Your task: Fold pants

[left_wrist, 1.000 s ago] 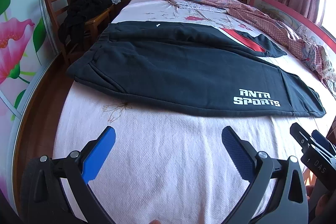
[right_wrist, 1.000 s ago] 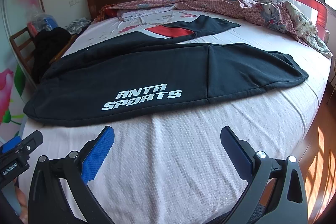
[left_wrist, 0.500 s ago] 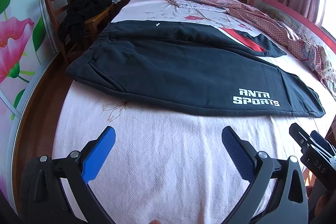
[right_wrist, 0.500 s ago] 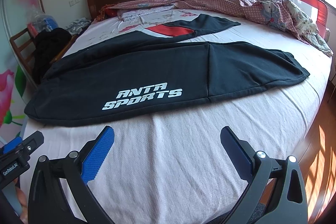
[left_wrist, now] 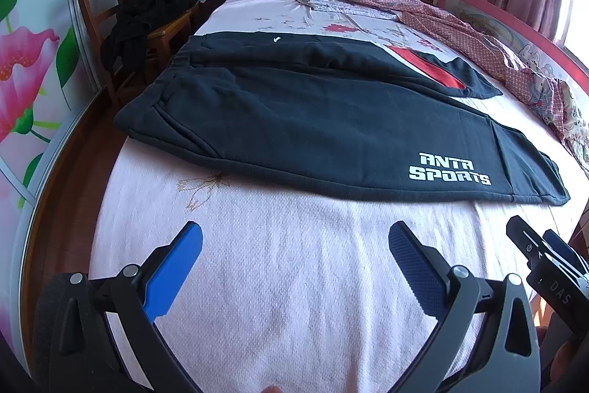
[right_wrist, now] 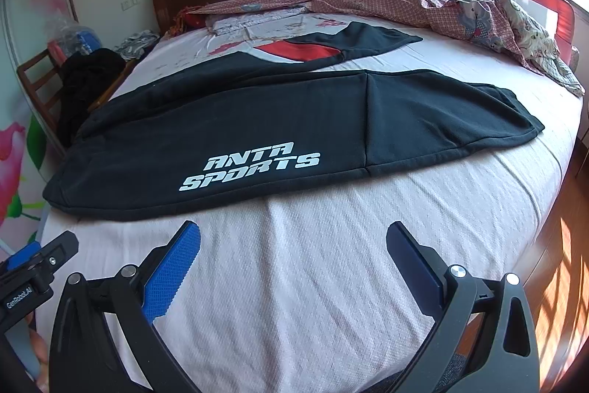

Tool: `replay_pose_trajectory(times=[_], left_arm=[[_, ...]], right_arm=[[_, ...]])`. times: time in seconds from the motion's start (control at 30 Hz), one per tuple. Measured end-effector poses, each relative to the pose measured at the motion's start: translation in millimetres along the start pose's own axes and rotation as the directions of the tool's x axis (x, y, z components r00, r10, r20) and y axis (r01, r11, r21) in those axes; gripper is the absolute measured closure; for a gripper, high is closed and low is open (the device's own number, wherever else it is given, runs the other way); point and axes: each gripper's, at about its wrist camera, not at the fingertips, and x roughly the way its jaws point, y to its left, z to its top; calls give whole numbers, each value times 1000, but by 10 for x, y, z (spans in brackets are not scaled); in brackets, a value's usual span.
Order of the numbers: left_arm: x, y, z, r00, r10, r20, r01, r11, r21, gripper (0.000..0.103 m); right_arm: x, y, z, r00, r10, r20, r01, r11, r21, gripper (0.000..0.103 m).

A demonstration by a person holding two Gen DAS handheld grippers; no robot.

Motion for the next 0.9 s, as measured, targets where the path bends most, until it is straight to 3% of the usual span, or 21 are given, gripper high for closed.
replay_pose_trajectory(times=[0.9], left_arm=[[18,3,-25,1000,4,12,-4,1000,7,2]], right_arm=[[17,-45,3,1000,11,-9,-11,1000,16,3]])
